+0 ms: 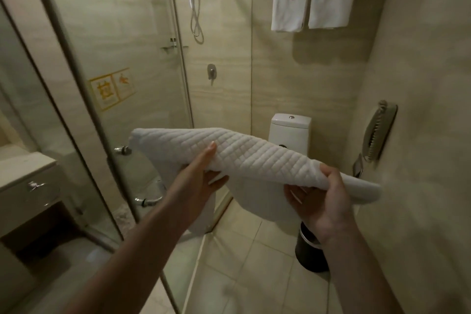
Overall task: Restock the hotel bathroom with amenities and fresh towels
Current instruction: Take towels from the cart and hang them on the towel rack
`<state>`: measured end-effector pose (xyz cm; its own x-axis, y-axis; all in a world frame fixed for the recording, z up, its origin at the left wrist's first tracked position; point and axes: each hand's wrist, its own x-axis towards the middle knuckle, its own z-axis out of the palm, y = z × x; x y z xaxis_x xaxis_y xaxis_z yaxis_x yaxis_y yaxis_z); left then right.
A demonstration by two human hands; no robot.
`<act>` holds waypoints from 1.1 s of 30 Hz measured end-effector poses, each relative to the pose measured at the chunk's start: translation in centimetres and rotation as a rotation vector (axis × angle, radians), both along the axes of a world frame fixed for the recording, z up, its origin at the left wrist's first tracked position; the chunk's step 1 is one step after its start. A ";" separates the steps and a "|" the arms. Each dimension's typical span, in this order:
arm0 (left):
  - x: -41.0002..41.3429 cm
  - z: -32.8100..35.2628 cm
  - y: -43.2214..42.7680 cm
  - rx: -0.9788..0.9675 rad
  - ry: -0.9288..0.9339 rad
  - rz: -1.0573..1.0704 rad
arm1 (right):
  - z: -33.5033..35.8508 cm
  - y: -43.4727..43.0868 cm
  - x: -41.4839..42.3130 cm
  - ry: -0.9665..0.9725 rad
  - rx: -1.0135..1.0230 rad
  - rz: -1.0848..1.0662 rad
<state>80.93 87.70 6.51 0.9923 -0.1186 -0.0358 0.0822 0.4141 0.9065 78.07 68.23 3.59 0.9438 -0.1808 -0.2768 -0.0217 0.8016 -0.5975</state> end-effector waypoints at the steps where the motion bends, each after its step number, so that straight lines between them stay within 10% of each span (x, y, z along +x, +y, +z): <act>1: 1.9 0.0 -0.3 0.026 -0.002 -0.012 | -0.2 -0.4 1.6 0.003 -0.024 -0.007; 21: 36.7 -1.2 -6.7 0.007 -0.116 -0.280 | -4.2 -2.4 32.2 0.002 -0.088 0.056; 33: 54.8 -1.3 -10.9 0.108 -0.163 -0.408 | -3.6 -8.4 48.1 -0.092 -0.499 -0.133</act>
